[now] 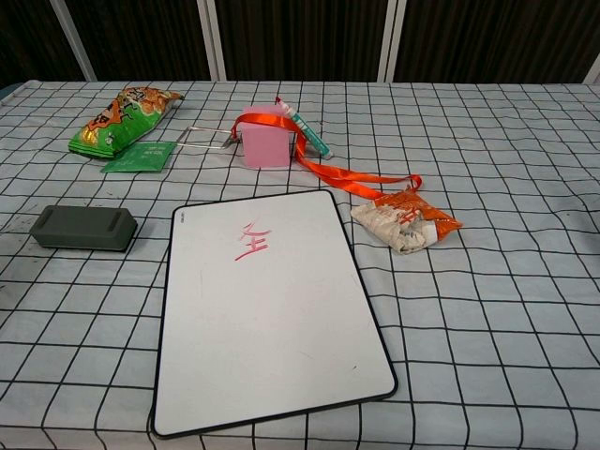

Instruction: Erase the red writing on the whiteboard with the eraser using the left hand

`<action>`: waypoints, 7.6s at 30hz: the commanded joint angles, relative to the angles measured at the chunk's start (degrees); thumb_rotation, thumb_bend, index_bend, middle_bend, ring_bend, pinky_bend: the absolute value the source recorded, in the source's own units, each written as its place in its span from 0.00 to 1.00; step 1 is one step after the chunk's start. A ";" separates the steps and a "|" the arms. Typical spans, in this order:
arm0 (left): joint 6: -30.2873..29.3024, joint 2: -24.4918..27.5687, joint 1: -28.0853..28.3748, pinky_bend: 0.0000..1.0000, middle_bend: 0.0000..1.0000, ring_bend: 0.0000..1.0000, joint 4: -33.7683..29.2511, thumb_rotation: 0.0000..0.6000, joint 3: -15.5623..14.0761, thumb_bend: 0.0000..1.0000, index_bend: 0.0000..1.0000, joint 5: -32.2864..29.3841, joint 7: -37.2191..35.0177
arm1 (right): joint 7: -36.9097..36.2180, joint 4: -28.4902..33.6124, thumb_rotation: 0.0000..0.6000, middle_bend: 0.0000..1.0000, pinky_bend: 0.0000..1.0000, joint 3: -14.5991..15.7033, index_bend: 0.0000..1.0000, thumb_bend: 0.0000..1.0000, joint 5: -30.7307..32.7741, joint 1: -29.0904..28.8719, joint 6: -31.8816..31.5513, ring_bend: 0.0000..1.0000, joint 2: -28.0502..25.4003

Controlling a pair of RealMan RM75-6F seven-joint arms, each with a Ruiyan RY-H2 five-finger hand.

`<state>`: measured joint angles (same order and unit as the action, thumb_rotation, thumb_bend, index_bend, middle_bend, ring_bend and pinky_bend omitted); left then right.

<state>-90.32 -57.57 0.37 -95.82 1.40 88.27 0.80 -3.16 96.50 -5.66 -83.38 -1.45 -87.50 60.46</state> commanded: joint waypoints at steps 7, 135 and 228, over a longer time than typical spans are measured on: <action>0.04 -0.05 0.05 0.00 0.04 0.00 0.16 1.00 -0.01 0.12 0.00 0.07 0.03 | -0.06 0.11 1.00 0.09 0.21 0.07 0.06 0.18 0.10 -0.05 0.30 0.18 -0.09; 38.71 -19.19 38.19 0.00 0.43 0.00 4.70 1.00 5.22 0.30 0.40 -21.67 31.64 | -0.98 1.63 1.00 0.10 0.21 0.11 0.07 0.18 2.62 -0.45 3.19 0.19 -1.56; 34.05 -39.28 63.34 0.00 0.43 0.00 9.69 1.00 1.05 0.32 0.40 -53.47 60.72 | -1.98 1.28 1.00 0.10 0.21 0.33 0.07 0.18 1.89 -0.13 2.74 0.19 -1.66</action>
<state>-55.92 -95.87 62.89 -87.34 2.06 35.83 60.41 -5.14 97.80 -5.34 -81.48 -1.58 -84.74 58.80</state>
